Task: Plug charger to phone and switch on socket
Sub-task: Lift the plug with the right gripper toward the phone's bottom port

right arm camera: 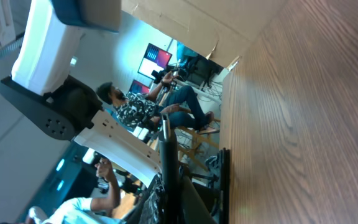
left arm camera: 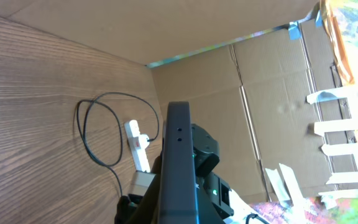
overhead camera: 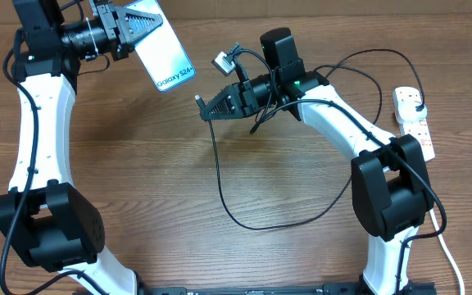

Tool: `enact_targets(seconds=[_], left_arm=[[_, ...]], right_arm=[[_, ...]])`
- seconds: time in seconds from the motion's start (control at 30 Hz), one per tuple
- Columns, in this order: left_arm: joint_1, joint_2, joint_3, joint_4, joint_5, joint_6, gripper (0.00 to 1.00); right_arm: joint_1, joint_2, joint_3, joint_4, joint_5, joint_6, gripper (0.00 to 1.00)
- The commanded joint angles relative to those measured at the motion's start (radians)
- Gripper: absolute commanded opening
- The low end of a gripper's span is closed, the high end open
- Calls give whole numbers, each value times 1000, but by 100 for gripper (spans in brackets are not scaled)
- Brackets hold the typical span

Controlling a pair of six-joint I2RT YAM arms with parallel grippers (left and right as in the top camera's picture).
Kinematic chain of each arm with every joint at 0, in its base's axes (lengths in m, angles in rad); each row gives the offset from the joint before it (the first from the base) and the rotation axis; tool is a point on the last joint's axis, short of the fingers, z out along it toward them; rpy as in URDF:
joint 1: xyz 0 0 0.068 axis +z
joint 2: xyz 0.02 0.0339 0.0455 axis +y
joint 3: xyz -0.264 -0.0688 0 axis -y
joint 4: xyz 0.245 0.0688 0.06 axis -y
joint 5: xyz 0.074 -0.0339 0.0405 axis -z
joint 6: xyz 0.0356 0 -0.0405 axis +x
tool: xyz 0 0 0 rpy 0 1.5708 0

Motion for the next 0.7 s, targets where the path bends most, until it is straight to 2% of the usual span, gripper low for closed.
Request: enact_targets(seconds=[0.0, 0.13, 0.27, 0.67], left_arm=[[-2, -11, 10, -26, -3, 57, 4], [-2, -11, 9, -120, -110, 119, 4], [-5, -11, 8, -128, -108, 187, 4], [-37, -11, 8, -93, -108, 170, 4]], right_arm=[[3, 8, 19, 33, -32, -1, 4], [3, 8, 19, 77, -32, -1, 4], [3, 8, 19, 83, -32, -1, 4], [4, 8, 19, 82, -32, 5, 4]])
